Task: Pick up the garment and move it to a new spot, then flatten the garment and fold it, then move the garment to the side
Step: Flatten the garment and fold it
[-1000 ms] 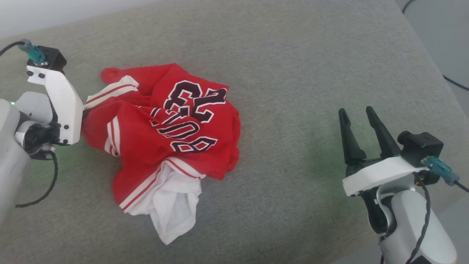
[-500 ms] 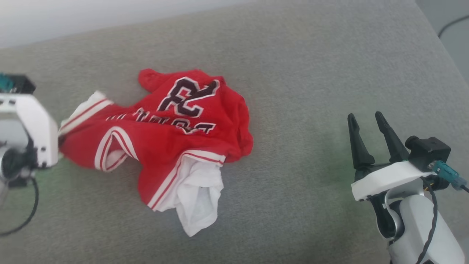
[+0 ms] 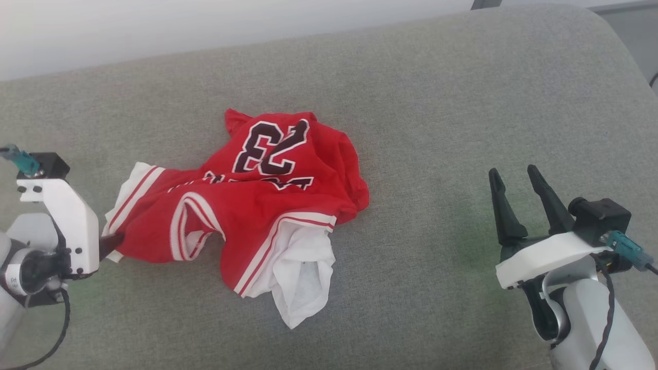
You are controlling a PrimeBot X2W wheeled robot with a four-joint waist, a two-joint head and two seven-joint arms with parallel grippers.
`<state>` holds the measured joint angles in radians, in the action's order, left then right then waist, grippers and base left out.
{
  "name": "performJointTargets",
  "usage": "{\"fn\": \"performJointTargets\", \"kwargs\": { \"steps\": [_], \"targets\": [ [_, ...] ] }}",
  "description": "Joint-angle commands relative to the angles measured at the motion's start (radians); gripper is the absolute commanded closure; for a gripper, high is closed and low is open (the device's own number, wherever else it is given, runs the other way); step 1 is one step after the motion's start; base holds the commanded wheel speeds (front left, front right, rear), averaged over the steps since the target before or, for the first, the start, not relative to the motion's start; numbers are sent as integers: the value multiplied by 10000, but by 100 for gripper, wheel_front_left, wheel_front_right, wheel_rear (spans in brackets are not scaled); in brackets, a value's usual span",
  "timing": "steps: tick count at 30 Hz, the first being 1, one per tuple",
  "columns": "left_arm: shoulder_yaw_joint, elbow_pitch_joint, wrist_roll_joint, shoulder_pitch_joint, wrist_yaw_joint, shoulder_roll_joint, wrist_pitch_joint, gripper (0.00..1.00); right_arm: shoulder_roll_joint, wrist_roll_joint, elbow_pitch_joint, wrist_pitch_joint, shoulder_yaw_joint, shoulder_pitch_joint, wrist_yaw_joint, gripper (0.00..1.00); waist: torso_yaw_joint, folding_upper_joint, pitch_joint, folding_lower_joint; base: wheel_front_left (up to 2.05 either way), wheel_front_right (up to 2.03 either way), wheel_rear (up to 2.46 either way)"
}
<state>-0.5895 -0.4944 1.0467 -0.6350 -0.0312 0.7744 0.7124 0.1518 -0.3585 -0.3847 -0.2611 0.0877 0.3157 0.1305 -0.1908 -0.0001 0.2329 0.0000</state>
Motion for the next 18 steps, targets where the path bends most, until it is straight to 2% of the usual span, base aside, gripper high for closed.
{"fn": "performJointTargets", "kwargs": {
  "steps": [1,10,18],
  "targets": [
    [54,127,12,52,-88,53,14,0,15,54,2,-55,-1,18,5,0,33,1,-45,0,0,0,0],
    [-67,474,-262,-229,-172,337,275,0,121,-59,17,-39,117,132,5,0,-52,1,-37,0,0,0,0],
    [-72,-250,-135,-112,-212,347,352,0,154,-49,99,-38,39,124,5,0,-318,1,162,0,0,0,0]
  ]
}}
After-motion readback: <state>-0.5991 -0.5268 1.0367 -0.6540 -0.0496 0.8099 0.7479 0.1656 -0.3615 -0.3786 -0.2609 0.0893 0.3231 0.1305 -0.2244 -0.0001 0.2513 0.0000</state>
